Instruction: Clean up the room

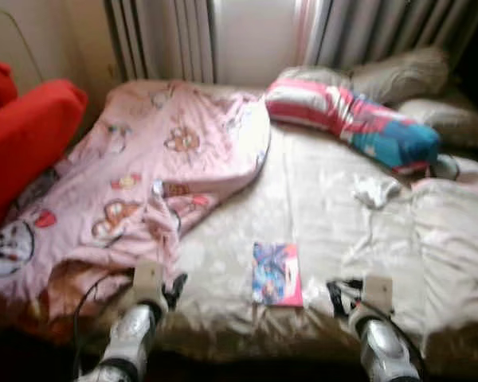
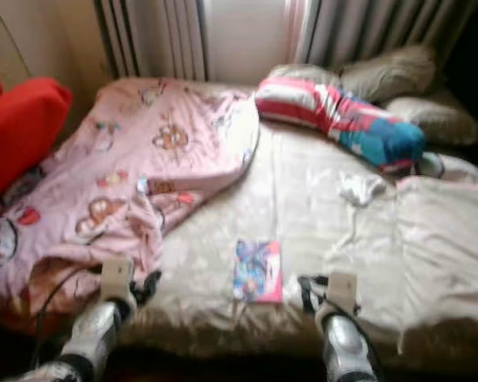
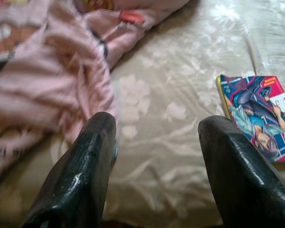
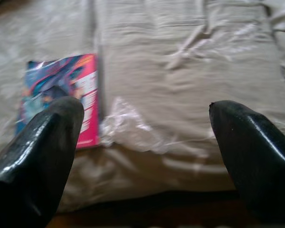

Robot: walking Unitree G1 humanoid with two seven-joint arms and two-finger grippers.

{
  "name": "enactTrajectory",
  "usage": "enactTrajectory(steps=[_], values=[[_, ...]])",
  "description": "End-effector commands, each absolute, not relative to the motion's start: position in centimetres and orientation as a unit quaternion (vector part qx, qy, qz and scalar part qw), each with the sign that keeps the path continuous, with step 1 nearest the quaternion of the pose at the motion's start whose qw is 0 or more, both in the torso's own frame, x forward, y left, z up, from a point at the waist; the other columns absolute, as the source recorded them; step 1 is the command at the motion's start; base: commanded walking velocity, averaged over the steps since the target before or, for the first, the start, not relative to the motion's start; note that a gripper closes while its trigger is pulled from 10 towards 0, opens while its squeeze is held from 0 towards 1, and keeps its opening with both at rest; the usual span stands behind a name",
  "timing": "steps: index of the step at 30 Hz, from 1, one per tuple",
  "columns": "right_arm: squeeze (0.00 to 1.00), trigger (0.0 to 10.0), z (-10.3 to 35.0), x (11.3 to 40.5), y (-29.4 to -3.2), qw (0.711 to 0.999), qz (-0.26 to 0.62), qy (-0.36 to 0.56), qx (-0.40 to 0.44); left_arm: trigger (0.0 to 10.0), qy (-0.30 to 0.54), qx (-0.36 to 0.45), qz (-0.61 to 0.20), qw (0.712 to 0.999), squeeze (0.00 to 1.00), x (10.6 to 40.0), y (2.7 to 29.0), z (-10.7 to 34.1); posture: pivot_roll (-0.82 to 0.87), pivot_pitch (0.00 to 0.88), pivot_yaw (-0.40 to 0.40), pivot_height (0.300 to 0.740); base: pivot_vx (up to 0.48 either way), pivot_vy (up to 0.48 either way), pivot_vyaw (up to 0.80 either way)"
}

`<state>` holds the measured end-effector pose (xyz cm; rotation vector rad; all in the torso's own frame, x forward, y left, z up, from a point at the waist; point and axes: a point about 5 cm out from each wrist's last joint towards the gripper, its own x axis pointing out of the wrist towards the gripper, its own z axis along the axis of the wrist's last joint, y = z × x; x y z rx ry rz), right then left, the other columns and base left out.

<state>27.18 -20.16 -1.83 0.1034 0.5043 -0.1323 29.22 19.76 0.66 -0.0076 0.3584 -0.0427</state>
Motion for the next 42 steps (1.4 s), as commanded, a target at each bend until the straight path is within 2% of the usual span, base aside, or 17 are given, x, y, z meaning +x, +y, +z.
enactTrajectory(steps=[1,22,26,42], values=[[0.00,10.0,-1.9,26.8,-21.4,0.962,-0.076,0.259,0.043,10.0,0.175,-0.006,-0.034,0.984,0.00,29.5,18.8,0.7,-0.04,0.006,-0.045,0.740,0.000,0.000,0.00],[0.00,10.0,-1.8,27.0,-21.3,0.964,-0.057,0.257,0.036,10.0,0.171,-0.014,-0.035,0.985,0.00,29.5,18.5,0.8,-0.04,0.000,-0.037,0.740,0.000,0.000,0.00],[0.00,10.0,-2.6,26.1,-20.4,0.963,-0.051,0.262,0.028,10.0,0.171,-0.015,-0.037,0.984,0.00,29.5,18.4,0.8,-0.04,0.000,-0.036,0.740,0.000,0.000,0.00],[0.00,10.0,-3.3,25.2,-19.6,0.962,-0.053,0.266,0.039,10.0,0.170,-0.016,-0.045,0.984,0.00,29.5,18.0,0.7,-0.04,0.000,-0.038,0.740,0.254,0.000,0.00]])
